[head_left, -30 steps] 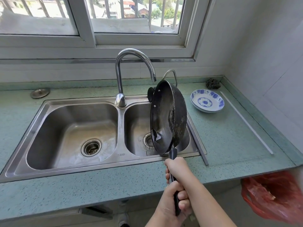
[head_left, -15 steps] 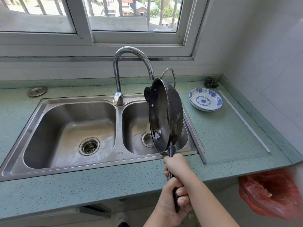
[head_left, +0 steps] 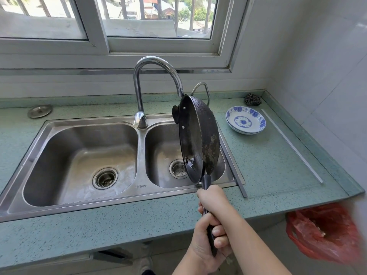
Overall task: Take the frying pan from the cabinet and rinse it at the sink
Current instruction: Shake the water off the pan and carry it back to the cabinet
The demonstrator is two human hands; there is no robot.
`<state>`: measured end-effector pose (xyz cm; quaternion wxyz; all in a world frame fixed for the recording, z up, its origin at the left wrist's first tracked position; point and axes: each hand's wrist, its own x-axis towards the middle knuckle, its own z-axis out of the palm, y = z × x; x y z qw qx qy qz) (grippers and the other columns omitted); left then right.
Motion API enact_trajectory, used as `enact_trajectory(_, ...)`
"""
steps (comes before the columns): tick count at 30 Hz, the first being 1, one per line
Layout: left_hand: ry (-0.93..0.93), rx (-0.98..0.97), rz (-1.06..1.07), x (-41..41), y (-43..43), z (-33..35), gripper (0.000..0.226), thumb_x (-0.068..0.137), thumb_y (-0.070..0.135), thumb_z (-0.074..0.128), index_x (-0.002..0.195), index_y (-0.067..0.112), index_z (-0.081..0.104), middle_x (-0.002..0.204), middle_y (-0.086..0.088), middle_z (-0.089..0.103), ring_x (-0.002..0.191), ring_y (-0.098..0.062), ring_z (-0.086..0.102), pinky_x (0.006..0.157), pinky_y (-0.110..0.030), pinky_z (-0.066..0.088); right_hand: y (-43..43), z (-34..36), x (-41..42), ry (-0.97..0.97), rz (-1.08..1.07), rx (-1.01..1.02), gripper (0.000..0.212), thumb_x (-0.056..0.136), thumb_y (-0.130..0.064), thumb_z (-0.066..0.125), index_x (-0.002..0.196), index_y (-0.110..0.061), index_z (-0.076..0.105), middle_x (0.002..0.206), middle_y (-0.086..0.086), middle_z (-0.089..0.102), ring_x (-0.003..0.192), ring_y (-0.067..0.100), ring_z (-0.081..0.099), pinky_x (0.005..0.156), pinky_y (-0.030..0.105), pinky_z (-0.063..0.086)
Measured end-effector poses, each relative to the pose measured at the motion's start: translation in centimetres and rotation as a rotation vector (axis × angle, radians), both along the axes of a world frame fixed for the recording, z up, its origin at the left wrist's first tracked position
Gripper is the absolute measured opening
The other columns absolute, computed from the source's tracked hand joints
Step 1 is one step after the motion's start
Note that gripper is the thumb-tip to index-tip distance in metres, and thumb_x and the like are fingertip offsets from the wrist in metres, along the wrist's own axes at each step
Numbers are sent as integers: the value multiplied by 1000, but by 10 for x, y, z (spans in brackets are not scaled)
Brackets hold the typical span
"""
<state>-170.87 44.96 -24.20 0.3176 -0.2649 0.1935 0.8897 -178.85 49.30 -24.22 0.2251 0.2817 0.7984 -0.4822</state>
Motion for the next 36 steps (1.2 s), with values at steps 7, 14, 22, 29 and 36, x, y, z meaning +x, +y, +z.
enact_trajectory(7, 4, 25, 0, 0, -1, -2, 19, 44, 0, 55, 36, 16, 52, 29, 3, 35, 18, -8, 30, 24, -6, 26, 0, 3, 2, 22, 53, 62, 22, 87, -11, 43, 65, -9, 44, 56, 7, 53, 44, 18, 53, 47, 22, 41)
enact_trajectory(14, 15, 43, -3, 1, -2, -2, 19, 45, -1, 55, 37, 16, 51, 29, 3, 35, 18, -8, 30, 23, -6, 26, 0, 5, 3, 18, 53, 64, 22, 88, -12, 43, 66, -8, 45, 59, 7, 54, 44, 17, 54, 45, 21, 40)
enact_trajectory(22, 4, 45, -3, 0, -3, -5, 20, 45, -1, 55, 38, 17, 50, 30, 2, 36, 18, -9, 30, 23, -7, 27, -1, 6, 4, 13, 56, 70, 23, 89, -12, 44, 66, -9, 45, 59, 7, 54, 44, 16, 54, 43, 19, 39)
enact_trajectory(29, 25, 22, -30, 1, -3, -4, 17, 45, 1, 54, 36, 15, 50, 29, 3, 36, 17, -9, 32, 24, -6, 27, -1, 8, 5, 3, 61, 83, 25, 90, -14, 44, 66, -9, 45, 58, 7, 54, 46, 16, 54, 43, 19, 40)
enact_trajectory(36, 18, 38, -21, 3, -4, -3, 19, 44, 0, 55, 35, 15, 49, 28, 2, 35, 17, -9, 31, 23, -6, 26, -3, 7, 6, 13, 49, 71, 25, 90, -13, 43, 65, -9, 44, 55, 7, 52, 44, 18, 53, 43, 20, 39)
